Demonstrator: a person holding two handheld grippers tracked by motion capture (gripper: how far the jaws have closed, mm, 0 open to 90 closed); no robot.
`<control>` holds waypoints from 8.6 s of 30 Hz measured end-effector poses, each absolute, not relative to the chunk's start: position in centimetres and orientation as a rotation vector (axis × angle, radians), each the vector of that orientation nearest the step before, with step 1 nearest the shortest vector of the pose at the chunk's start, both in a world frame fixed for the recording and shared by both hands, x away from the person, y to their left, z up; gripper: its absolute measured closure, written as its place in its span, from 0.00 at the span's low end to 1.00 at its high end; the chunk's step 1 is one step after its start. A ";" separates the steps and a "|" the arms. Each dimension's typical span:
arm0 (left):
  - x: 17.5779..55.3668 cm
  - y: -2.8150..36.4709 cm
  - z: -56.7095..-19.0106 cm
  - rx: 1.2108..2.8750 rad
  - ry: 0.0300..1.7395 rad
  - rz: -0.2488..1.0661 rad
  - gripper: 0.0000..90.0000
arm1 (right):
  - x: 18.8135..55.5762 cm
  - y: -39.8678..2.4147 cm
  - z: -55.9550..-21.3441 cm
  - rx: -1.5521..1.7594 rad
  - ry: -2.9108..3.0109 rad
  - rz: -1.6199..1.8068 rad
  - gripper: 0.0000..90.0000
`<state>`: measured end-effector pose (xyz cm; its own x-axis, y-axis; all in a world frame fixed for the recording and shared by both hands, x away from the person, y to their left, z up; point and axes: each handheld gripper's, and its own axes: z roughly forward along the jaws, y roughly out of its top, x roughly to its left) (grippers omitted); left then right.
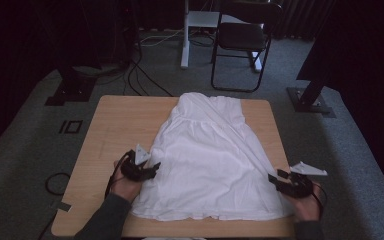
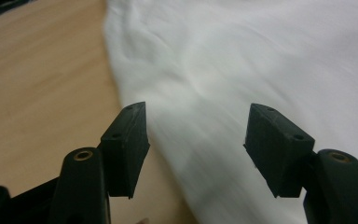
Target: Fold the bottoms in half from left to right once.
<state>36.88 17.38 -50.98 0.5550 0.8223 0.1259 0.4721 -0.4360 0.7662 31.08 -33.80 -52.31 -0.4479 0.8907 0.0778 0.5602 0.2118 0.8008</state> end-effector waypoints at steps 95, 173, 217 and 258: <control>37.7 17.8 -52.5 2.083 1.063 0.582 0.55 | 45.1 -23.7 -55.3 1.463 2.134 0.934 0.91; 28.8 17.3 -55.7 2.192 0.941 0.490 0.93 | 44.8 -20.5 -54.9 1.408 2.176 0.920 0.97; 32.5 14.5 -56.1 2.131 0.914 0.428 0.83 | 36.8 -18.9 -52.3 1.211 2.330 1.107 0.57; 38.6 10.0 -53.6 2.176 0.842 0.376 0.66 | 43.1 -20.3 -55.0 1.462 2.243 0.980 0.92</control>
<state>38.59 10.03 -53.59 0.7393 0.6733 0.0002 0.4500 -0.4944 0.7436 43.13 -20.34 -55.03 -0.4429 0.8885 0.1199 0.6917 0.2535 0.6763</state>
